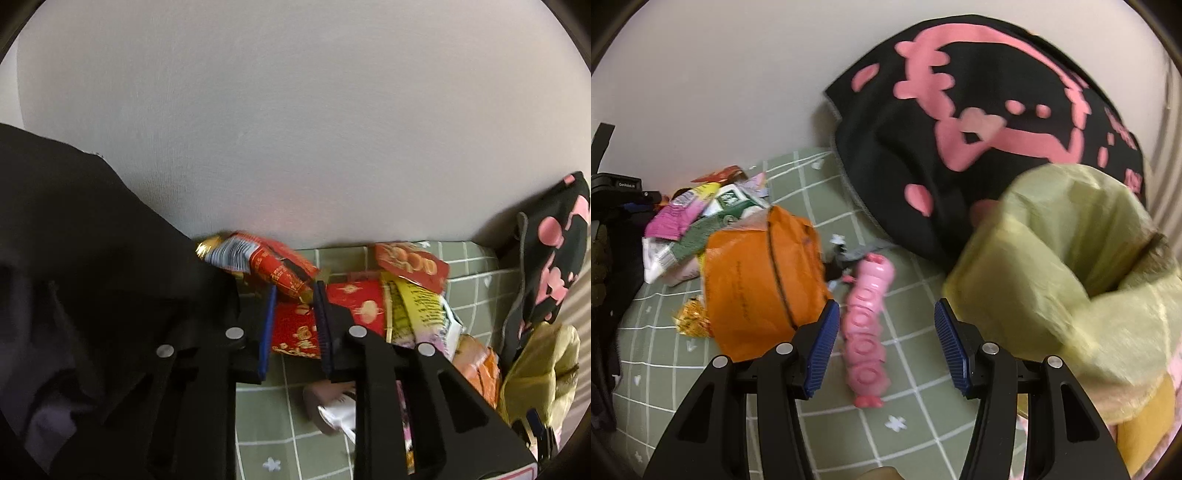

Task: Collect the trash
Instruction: 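Grasp the red snack wrapper with the left tool while the right tool approaches the orange bag, then close the right tool on the orange bag while the left tool lifts the red wrapper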

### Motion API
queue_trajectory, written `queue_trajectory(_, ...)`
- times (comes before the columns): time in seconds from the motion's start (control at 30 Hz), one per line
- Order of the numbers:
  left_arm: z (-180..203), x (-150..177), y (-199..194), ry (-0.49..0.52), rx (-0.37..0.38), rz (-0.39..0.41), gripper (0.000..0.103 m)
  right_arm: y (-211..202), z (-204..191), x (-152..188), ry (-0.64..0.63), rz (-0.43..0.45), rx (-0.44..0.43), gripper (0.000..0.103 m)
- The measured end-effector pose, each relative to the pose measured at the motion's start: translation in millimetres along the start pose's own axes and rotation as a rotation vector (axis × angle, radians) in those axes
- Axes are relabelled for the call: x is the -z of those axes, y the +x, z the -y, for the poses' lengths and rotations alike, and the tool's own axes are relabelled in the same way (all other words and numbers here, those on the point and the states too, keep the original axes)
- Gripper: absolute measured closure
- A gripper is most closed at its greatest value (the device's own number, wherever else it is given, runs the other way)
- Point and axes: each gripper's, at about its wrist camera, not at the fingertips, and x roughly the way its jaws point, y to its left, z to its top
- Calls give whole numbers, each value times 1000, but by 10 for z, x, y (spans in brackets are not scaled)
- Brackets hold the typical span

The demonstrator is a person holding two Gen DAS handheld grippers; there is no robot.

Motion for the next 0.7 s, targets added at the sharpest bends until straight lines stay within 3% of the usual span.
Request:
queue_trajectory(0.33,102,122,-465,37,79,43,95,145,-320,-184,-103,-4,-167,52)
queue_trajectory(0.57,241,197,-566,71,99,35,95,396,-528,-288,-170,-36,-187,53)
queue_trajectory(0.7,302,214,-551,94,111,39,95,630,-513,-336,-146,-112,-217,52)
